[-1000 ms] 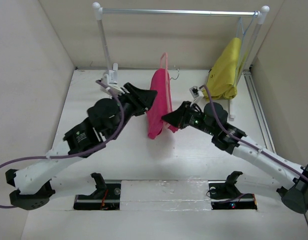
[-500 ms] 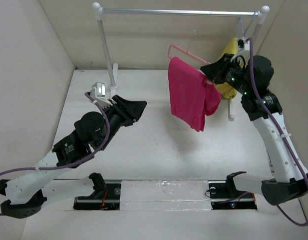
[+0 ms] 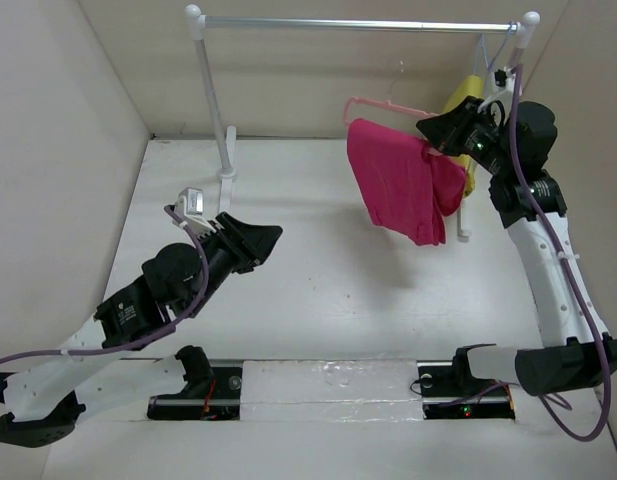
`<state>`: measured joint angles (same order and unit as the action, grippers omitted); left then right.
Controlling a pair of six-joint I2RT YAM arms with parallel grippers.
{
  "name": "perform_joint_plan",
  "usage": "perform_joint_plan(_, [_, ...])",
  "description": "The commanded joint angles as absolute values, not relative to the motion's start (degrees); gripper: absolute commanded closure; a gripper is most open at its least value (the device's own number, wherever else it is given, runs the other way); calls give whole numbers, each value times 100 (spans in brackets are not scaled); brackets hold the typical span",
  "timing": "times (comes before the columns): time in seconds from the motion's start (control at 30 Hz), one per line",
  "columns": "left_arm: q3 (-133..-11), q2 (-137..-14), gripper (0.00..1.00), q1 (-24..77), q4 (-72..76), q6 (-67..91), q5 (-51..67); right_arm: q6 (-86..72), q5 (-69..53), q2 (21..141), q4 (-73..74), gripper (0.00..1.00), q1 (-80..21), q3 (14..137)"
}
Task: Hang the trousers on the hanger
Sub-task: Place the hanger at the clothesline.
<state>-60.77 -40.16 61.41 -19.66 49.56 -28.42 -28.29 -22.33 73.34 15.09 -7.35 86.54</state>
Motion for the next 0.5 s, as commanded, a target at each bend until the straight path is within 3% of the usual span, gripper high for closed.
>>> perform_joint_plan(0.0, [-5968,-3929,66,6144,-1995,5080,-2856,-3015,-2338,6768,105,100,-502,9281])
perform_joint_plan(0.47, [-6266,-4210,66,6144,-2048,4843,-2795,-3155,-2444,6925,70,100,421,9966])
